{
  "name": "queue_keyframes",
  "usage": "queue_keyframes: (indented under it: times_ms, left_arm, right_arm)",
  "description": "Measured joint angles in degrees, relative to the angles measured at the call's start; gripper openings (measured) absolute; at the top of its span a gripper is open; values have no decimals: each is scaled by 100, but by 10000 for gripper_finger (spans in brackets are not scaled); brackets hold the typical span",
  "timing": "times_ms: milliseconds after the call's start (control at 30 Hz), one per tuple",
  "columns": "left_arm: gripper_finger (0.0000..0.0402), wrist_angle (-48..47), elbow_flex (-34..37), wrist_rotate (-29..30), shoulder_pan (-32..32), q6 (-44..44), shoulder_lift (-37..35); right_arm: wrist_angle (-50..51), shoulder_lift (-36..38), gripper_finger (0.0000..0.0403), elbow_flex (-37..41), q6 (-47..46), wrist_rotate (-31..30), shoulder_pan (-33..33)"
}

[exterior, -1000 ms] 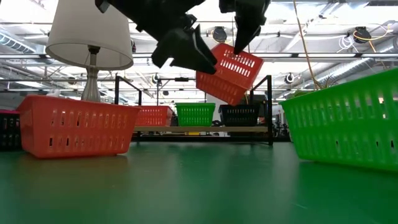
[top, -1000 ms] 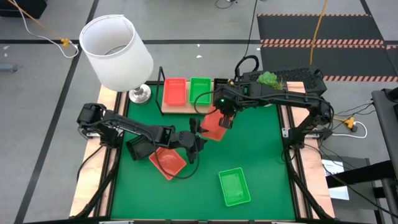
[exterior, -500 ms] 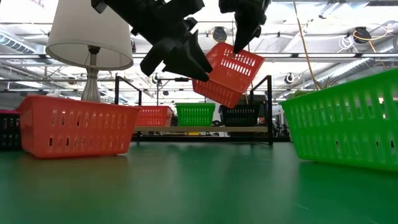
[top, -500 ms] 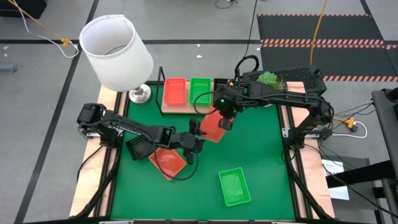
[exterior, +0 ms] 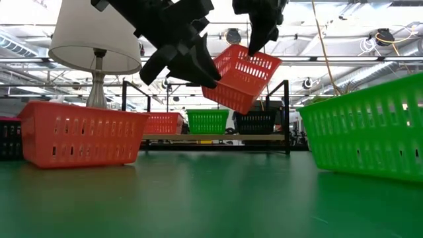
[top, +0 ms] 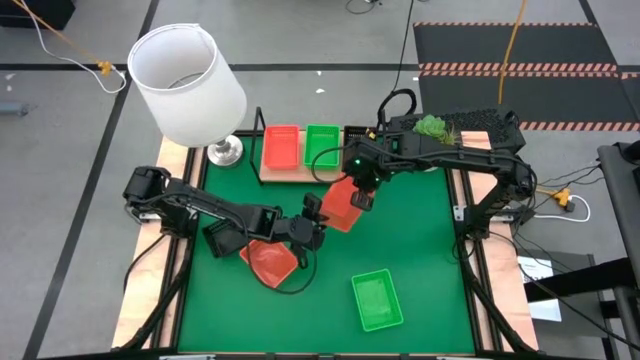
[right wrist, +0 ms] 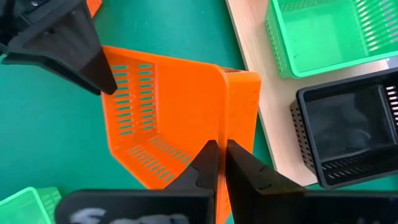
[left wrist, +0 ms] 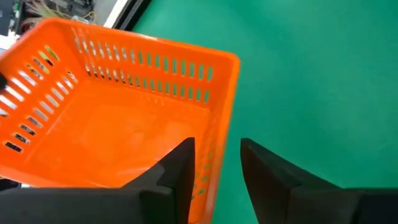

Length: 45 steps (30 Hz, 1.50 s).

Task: Stack baskets on shelf by color
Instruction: Stack the right orange bin on the orange bin on the shelf

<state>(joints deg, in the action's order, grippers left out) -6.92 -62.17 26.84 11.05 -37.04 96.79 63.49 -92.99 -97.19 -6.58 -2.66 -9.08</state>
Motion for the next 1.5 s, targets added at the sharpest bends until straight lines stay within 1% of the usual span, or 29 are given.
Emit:
queue_keyframes:
  times_ms: [100, 167, 267, 467, 533, 600, 700, 833, 900, 967, 1100, 1233, 1333, 1400, 1500]
  left_arm:
    - [137, -79, 0, 127, -20, -99, 0]
    - [125, -85, 0, 204, -15, -245, 0]
    - [92, -77, 0, 216, -4, -427, 0]
    - [18, -91, 0, 169, 1, -644, 2]
    - [12, -70, 0, 170, 40, -664, 2]
    - [18, -41, 0, 179, 75, -676, 2]
    - [27, -83, 0, 215, 124, -727, 2]
    - [13, -63, 0, 216, 227, -773, -5]
    - [9, -42, 0, 253, 249, -774, -16]
    - [13, -69, 0, 330, 258, -747, -78]
    - [22, -139, 3, 360, 296, -741, -154]
    - [8, -185, -6, 365, 378, -695, -314]
    - [14, -242, 4, 529, 418, -538, -458]
    - [20, -415, 1, 652, 472, -421, -614]
    - [19, -437, -2, 781, 520, -250, -778]
  right_arm:
    - [11, 0, 9, 0, -69, -6, -1]
    - [11, 0, 9, 0, -102, -7, -2]
    - [13, 0, 9, 0, -180, 12, 4]
    - [4, 2, 9, 0, -260, 258, -2]
    - [1, 2, 11, 0, -261, 260, -2]
    - [-15, 2, 21, 0, -272, 258, -2]
    - [-50, 4, 49, 0, -246, 278, 87]
    - [-63, 79, 98, 0, -211, 218, 291]
    - [-38, 189, 121, 4, -264, -109, 413]
    - [-14, 351, 138, 7, -333, -564, 562]
    - [-2, 739, 158, 7, -504, -1460, 919]
    - [46, 1099, 161, 7, -798, -2126, 1344]
    - [188, 1281, 160, 7, -1020, -2500, 1759]
    - [258, 1313, 160, 62, -1202, -2872, 2097]
    - [184, 1399, 160, 375, -1480, -3393, 2610]
